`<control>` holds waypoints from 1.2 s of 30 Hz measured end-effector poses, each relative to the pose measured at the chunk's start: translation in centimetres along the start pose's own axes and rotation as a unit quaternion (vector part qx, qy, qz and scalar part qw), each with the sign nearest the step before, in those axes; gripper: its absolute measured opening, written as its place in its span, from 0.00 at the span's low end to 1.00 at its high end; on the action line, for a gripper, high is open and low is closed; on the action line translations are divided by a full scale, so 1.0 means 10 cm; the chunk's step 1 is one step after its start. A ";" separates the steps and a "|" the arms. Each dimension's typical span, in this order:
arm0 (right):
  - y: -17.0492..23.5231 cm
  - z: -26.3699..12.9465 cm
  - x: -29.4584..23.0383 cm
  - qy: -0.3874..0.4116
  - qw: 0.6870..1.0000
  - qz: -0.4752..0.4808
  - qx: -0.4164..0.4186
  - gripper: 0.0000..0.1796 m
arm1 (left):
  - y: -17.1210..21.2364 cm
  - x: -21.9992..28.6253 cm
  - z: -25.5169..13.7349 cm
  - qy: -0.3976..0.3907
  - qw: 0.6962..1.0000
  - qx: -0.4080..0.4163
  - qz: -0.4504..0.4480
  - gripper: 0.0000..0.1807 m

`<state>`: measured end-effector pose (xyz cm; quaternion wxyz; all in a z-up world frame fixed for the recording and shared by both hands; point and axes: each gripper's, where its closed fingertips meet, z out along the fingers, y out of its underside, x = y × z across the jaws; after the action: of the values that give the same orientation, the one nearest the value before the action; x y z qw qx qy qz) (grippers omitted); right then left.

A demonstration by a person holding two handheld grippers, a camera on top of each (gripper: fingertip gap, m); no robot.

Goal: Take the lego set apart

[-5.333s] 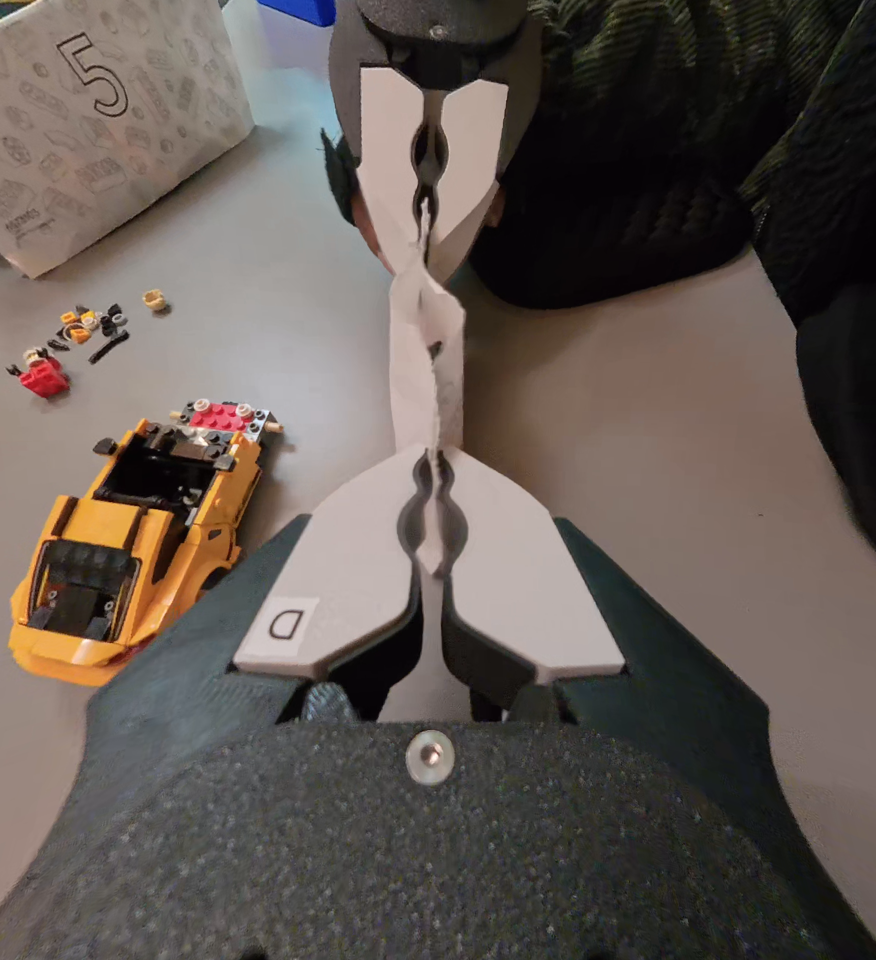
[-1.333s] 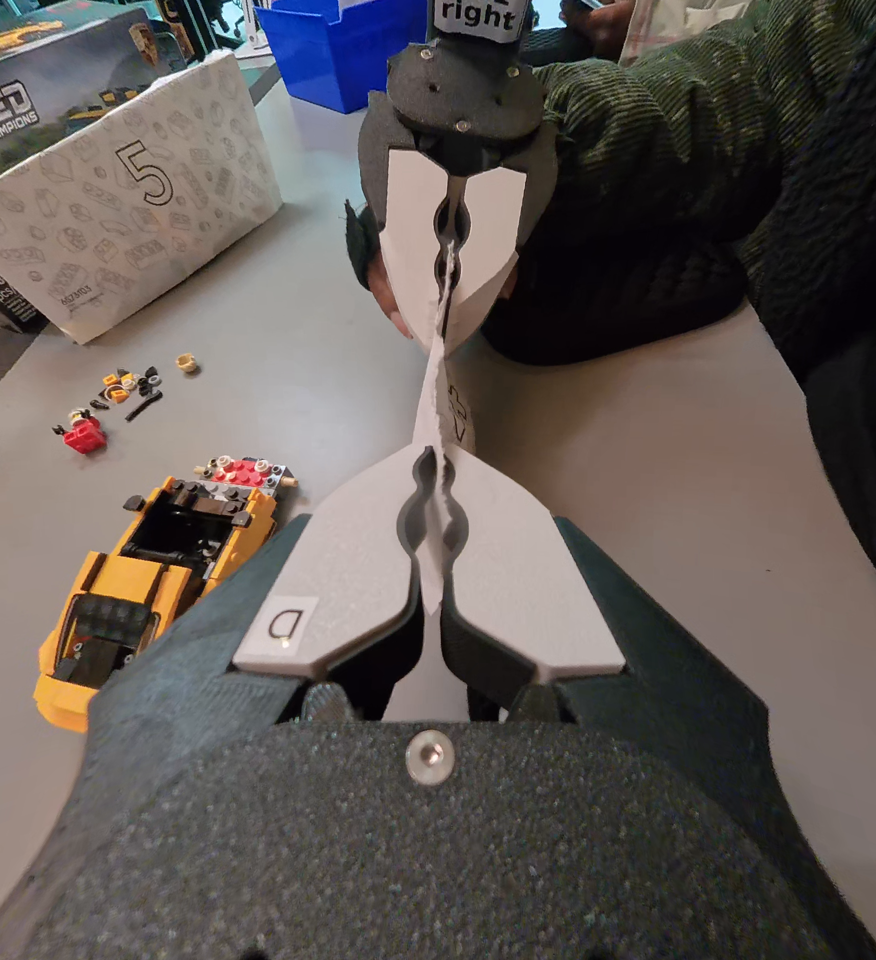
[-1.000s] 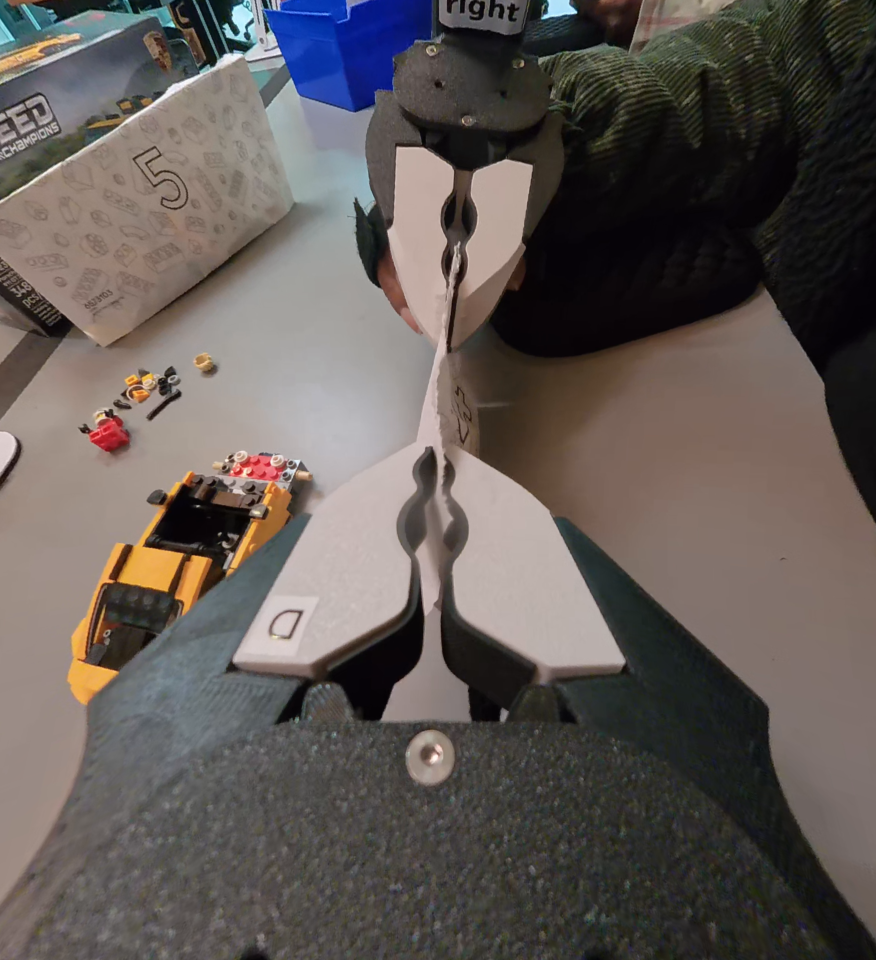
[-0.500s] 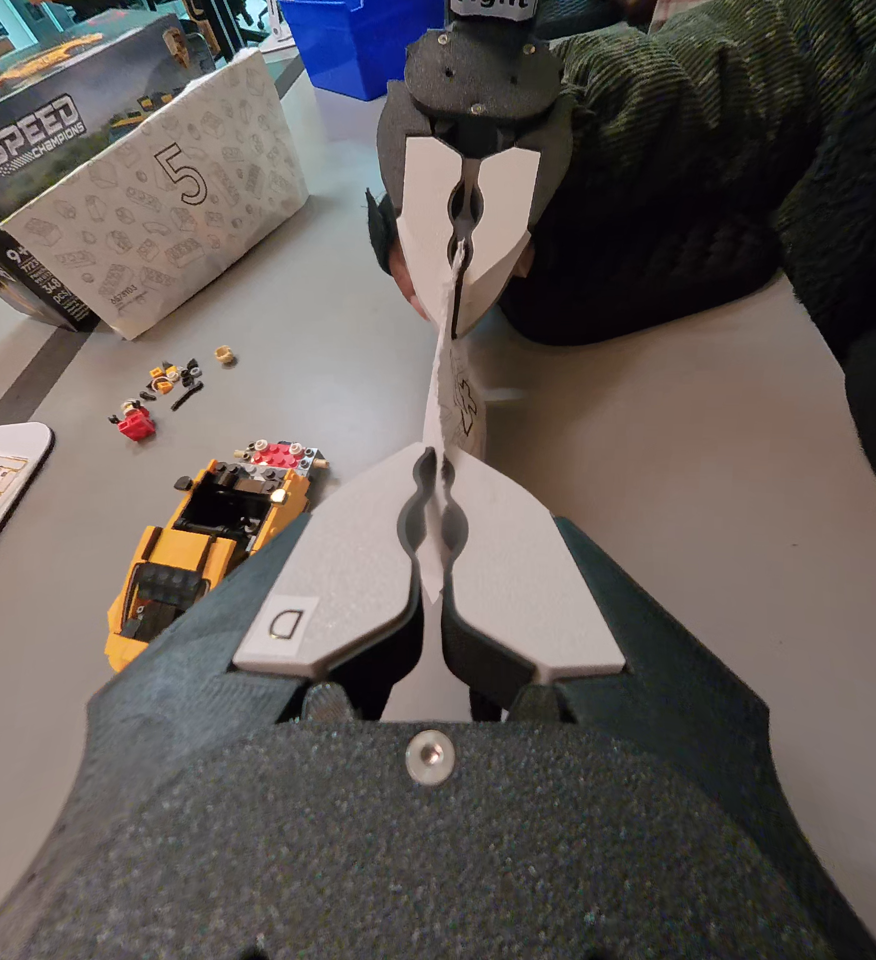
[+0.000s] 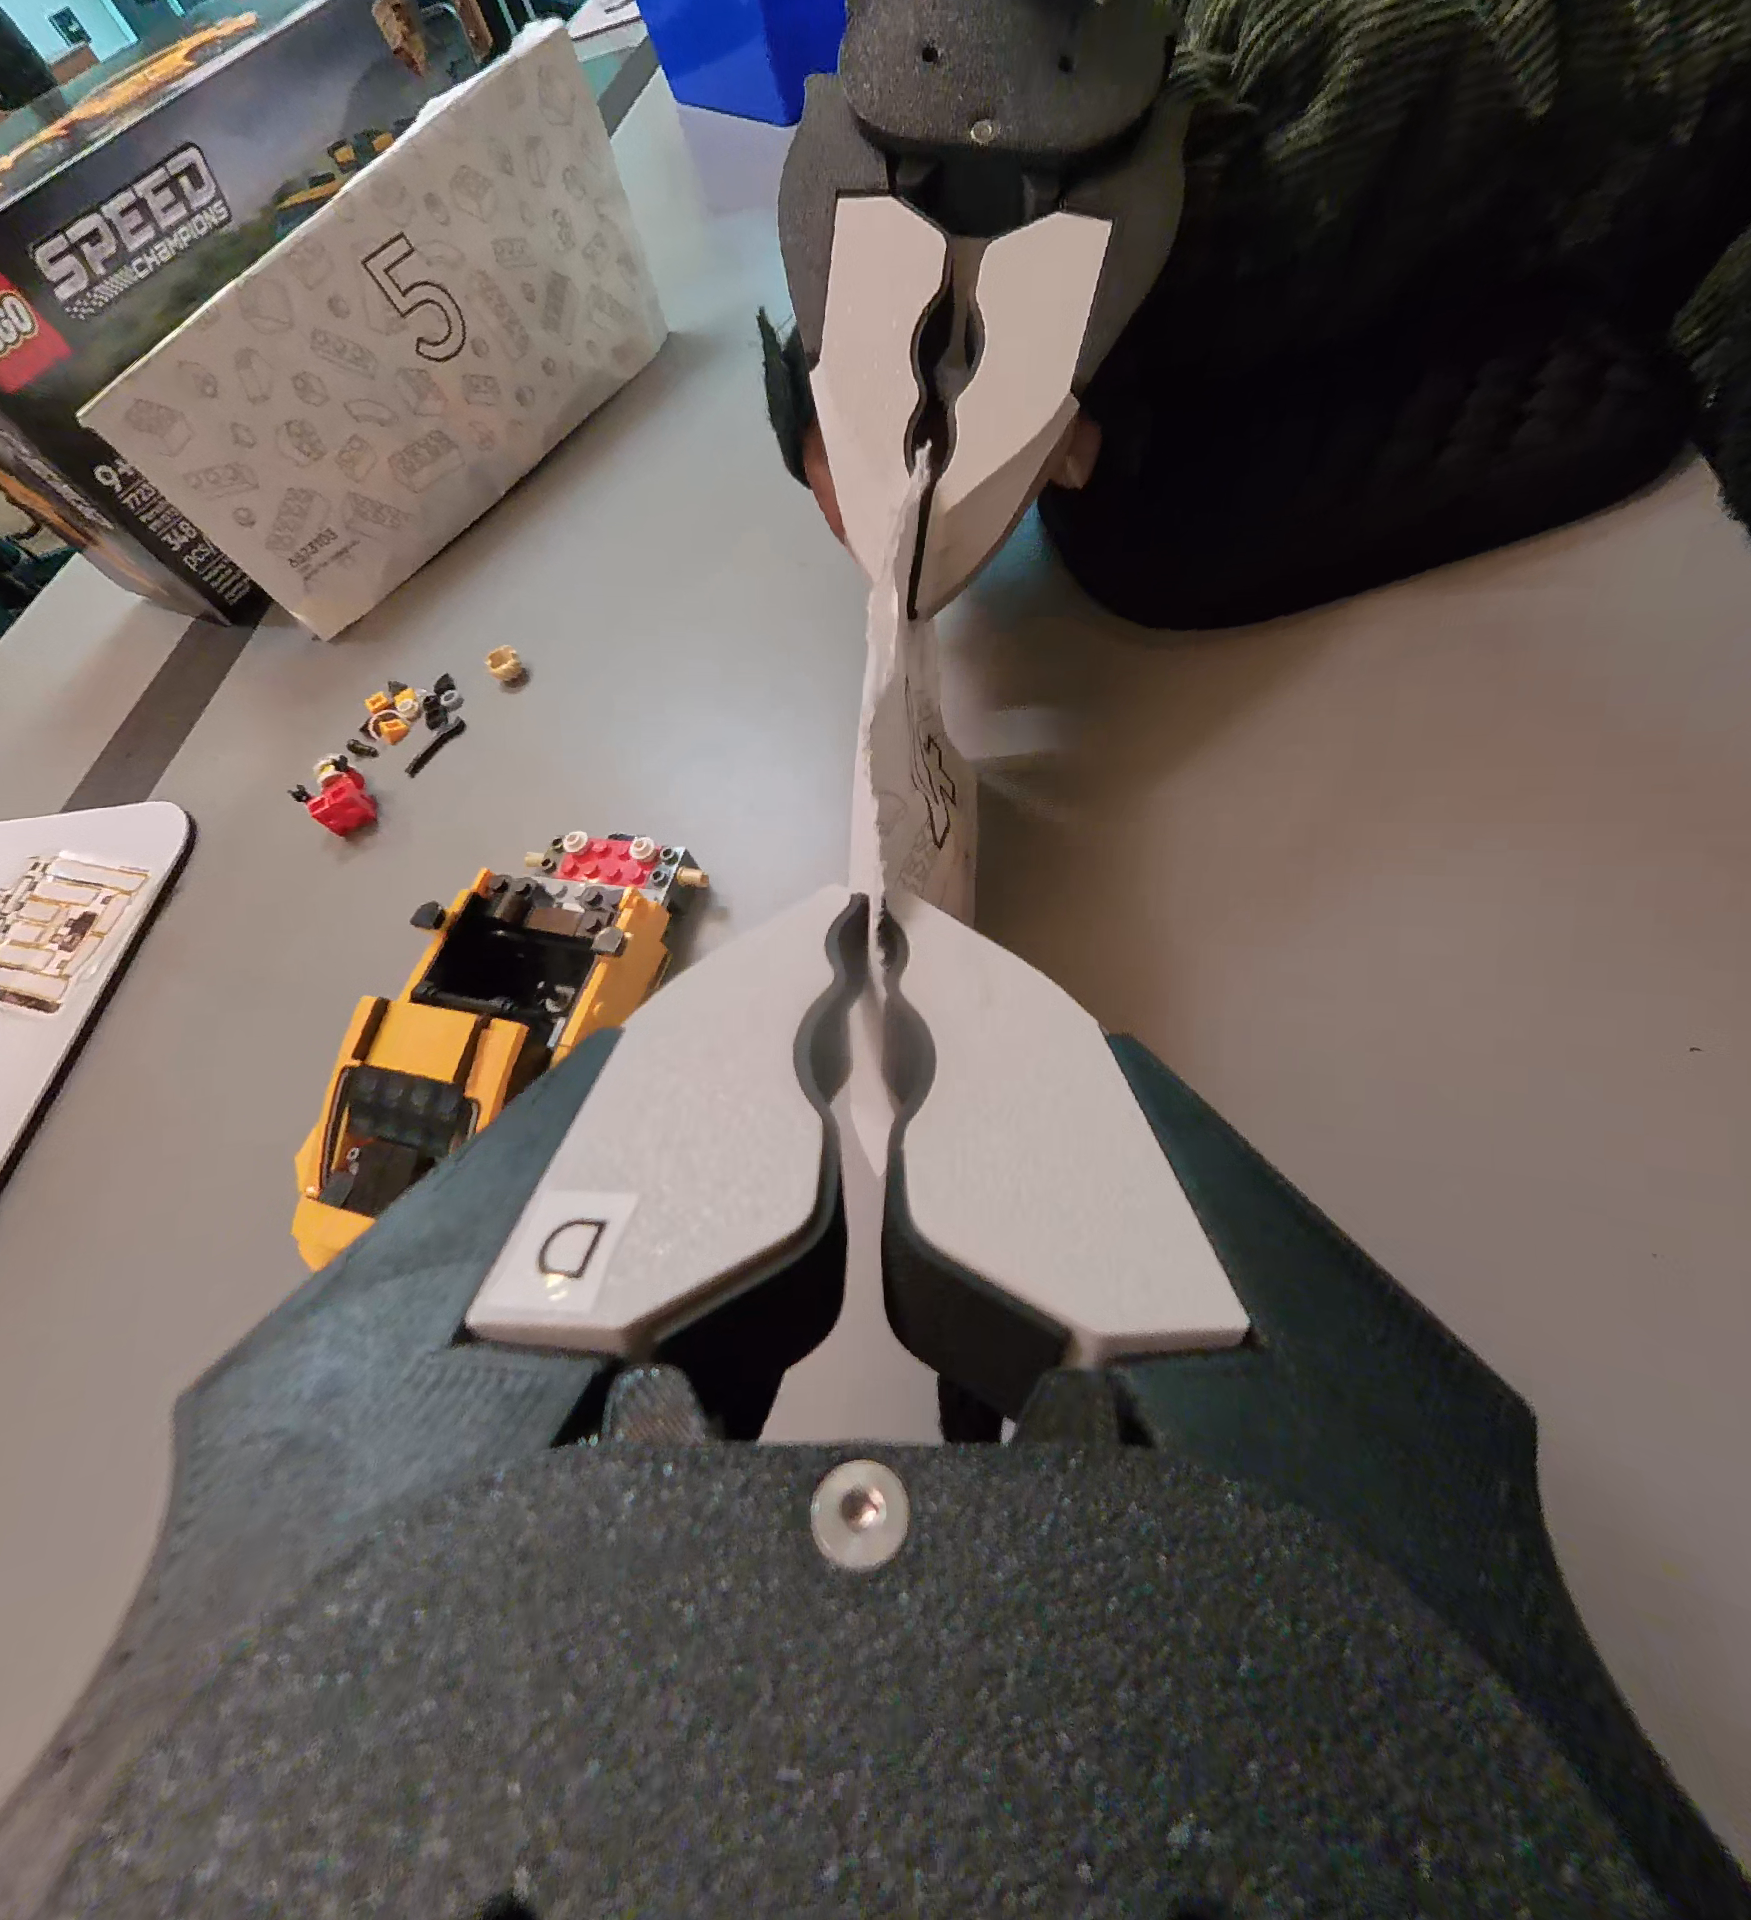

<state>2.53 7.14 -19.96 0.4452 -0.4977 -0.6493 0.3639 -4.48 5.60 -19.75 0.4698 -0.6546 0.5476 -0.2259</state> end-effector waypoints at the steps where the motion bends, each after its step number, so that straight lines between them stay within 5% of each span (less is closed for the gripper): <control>1: 0.01 0.00 0.01 0.000 1.000 0.005 -0.001 0.00 | 0.01 -0.01 0.00 -0.002 1.000 -0.002 0.001 0.00; 12: -0.02 0.00 -0.09 -0.017 1.000 -0.025 -0.003 0.00 | 0.03 0.00 0.03 -0.005 1.000 0.006 0.011 0.00; 23: 0.02 0.01 -0.06 0.048 0.980 -0.185 -0.053 0.00 | 0.09 0.01 0.01 0.004 1.000 -0.002 0.007 0.00; 36: 0.28 0.10 -0.36 -0.087 0.991 -0.038 -0.099 0.00 | 0.32 0.41 0.05 0.131 0.987 -0.076 -0.050 0.00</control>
<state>2.86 4.30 -23.60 0.3495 -0.4806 -0.7369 0.3223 -4.48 2.06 -23.61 0.3317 -0.6794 0.5865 -0.2905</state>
